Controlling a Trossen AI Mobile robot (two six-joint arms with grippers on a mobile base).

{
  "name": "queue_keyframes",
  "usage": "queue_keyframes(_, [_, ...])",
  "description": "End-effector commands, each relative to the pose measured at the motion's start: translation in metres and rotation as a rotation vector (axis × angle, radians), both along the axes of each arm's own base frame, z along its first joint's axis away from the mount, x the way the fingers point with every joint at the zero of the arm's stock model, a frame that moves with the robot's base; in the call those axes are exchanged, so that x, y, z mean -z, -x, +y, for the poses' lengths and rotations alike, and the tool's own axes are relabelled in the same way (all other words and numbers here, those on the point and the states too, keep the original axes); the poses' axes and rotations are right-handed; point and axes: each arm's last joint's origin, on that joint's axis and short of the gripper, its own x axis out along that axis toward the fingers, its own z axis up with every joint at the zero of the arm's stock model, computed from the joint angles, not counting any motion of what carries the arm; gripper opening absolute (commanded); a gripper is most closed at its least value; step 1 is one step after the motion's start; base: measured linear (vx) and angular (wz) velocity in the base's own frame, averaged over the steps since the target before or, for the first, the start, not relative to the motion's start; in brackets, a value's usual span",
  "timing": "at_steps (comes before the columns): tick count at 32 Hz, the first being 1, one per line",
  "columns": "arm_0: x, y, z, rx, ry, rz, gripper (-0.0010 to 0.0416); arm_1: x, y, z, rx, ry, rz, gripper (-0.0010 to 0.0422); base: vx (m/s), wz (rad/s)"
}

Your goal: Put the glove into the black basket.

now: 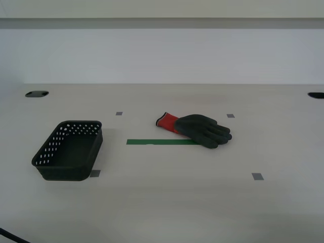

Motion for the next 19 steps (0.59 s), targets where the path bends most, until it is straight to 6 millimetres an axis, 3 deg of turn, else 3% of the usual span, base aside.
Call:
queue_keyframes(1, [-0.001,0.0,0.0,0.0,0.0,-0.004,0.0001,0.021,-0.017,-0.026,0.08,-0.064,0.081,0.0,0.0,0.0])
queue_keyframes(5, [-0.001,0.0,0.0,0.0,0.0,-0.003,0.0001,0.047,-0.041,-0.067,0.191,-0.108,0.159,0.0,0.0,0.0])
queue_keyframes(6, [-0.001,0.0,0.0,0.0,0.0,-0.003,0.0001,0.06,-0.053,-0.088,0.241,-0.133,0.219,0.0,0.0,0.0])
queue_keyframes(12, [0.001,0.0,0.0,0.0,0.0,0.019,0.0001,0.086,-0.086,-0.136,0.376,-0.209,0.396,0.0,0.0,0.0])
queue_keyframes(19, [0.004,-0.001,0.0,0.0,0.0,0.041,0.0001,0.116,-0.126,-0.179,0.43,-0.258,0.469,0.0,0.0,0.0])
